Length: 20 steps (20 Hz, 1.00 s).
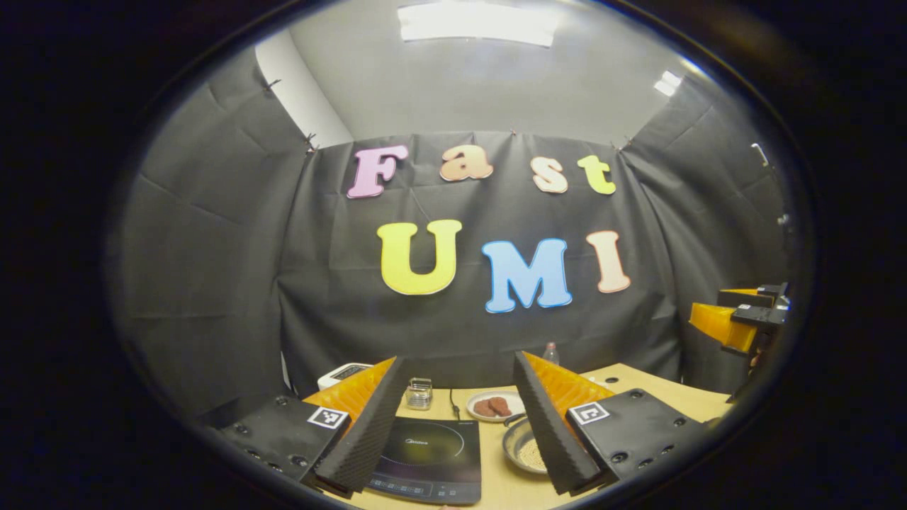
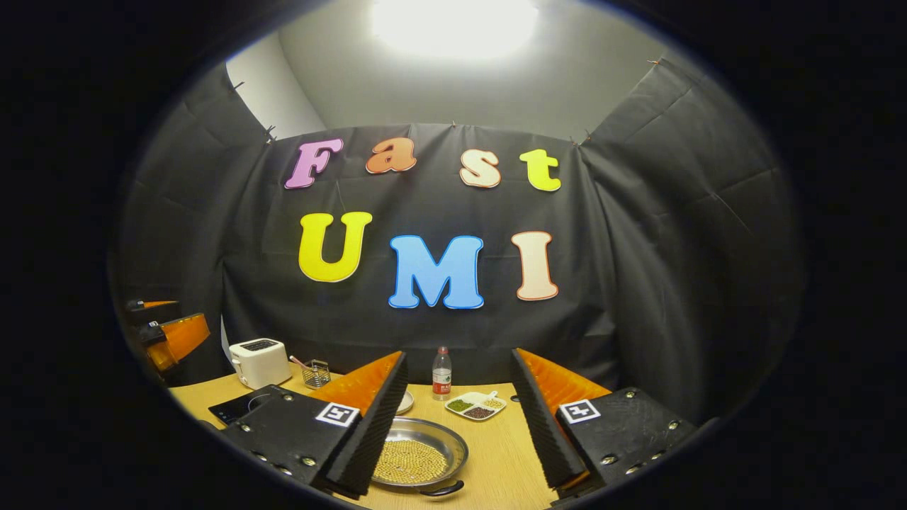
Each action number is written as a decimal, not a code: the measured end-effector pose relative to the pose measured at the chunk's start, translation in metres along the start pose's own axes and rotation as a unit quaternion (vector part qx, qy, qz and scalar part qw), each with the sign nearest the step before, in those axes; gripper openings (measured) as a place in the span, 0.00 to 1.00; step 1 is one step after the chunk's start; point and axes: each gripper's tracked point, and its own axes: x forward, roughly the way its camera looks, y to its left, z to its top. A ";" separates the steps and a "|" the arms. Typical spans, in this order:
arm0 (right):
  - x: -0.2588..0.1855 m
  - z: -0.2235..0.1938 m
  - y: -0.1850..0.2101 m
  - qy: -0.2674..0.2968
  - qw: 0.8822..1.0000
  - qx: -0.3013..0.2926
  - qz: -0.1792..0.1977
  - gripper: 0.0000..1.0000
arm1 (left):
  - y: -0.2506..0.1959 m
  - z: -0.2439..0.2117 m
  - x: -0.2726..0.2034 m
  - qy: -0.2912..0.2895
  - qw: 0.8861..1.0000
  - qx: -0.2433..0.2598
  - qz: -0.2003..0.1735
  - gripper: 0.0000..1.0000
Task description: First push the handle of the pot to place it horizontally, then grasp the pot with both hands and set it on the induction cooktop.
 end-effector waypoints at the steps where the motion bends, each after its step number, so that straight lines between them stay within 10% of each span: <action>1: 0.002 -0.002 0.000 0.003 1.000 0.000 -0.003 0.75 | 0.002 0.001 0.001 -0.001 1.000 0.000 0.001 0.92; 4: 0.001 -0.007 0.006 0.015 1.000 0.005 -0.005 0.68 | 0.010 0.000 0.003 -0.004 1.000 0.001 0.000 0.97; 5: 0.002 -0.008 0.013 0.019 1.000 0.008 -0.002 0.47 | 0.012 0.000 0.003 -0.005 1.000 0.001 -0.002 0.97; 8: 0.007 -0.018 0.019 0.030 0.999 0.010 0.000 0.46 | 0.023 -0.002 0.004 -0.006 1.000 0.001 -0.004 0.97; 9: 0.003 -0.011 0.020 0.026 1.000 0.013 0.001 0.15 | 0.027 -0.003 0.005 -0.006 1.000 0.002 -0.004 0.97; 20: 0.000 -0.073 0.081 0.106 0.991 -0.007 0.084 0.04 | 0.062 -0.011 0.005 -0.007 1.000 0.001 -0.020 0.95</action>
